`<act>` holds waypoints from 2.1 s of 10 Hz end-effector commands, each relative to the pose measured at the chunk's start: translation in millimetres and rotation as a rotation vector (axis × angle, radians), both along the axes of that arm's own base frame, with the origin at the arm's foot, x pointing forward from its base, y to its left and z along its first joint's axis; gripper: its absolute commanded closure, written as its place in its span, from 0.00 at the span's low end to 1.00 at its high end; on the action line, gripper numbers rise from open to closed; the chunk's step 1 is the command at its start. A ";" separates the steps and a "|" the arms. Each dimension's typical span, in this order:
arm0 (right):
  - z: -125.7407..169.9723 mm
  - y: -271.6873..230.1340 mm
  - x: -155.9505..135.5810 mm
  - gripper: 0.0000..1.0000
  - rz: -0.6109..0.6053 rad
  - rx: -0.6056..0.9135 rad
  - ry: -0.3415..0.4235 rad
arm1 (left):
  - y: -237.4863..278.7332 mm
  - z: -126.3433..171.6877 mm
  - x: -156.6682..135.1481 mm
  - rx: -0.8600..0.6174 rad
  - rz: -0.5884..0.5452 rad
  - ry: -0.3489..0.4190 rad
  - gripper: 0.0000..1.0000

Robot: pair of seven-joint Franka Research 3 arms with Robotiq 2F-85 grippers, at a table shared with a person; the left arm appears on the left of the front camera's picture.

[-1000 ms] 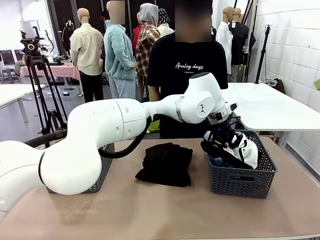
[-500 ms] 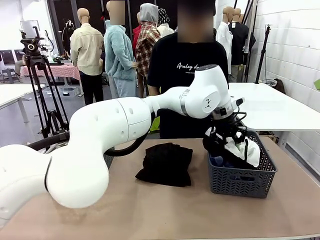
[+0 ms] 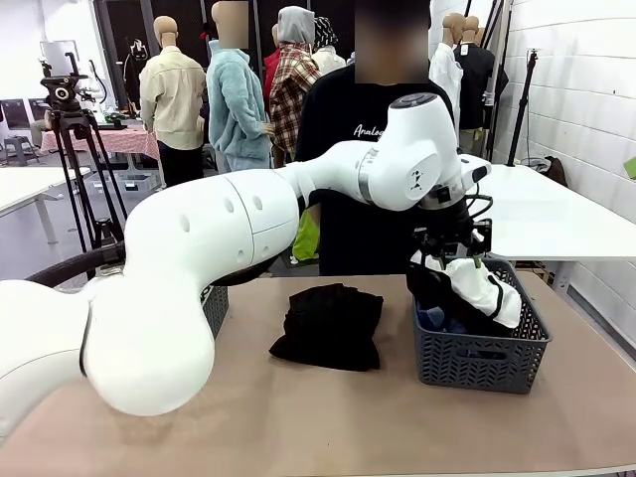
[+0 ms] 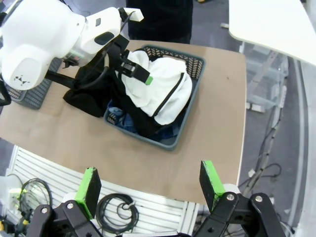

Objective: Sort the tops and bottoms.
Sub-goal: Sort the clothes according to human instructions, then lift clothes from the center of the table with your right hand.

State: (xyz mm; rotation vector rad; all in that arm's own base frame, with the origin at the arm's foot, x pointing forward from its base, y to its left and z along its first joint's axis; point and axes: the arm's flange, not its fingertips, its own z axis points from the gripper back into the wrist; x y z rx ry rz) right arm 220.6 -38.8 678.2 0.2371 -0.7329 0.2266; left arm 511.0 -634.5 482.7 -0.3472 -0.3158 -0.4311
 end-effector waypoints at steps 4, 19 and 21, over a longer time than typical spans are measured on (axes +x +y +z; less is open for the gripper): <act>-2.3 1.1 0.4 0.00 0.011 0.001 0.006 | -63.2 48.6 30.9 -0.020 -0.097 -0.033 0.34; -2.3 1.1 0.4 0.00 0.011 0.001 0.006 | -8.1 20.3 -16.1 -0.012 -0.073 -0.039 0.34; -2.3 1.1 0.4 0.00 0.011 0.001 0.006 | -8.1 20.3 -16.1 -0.012 -0.073 -0.039 0.34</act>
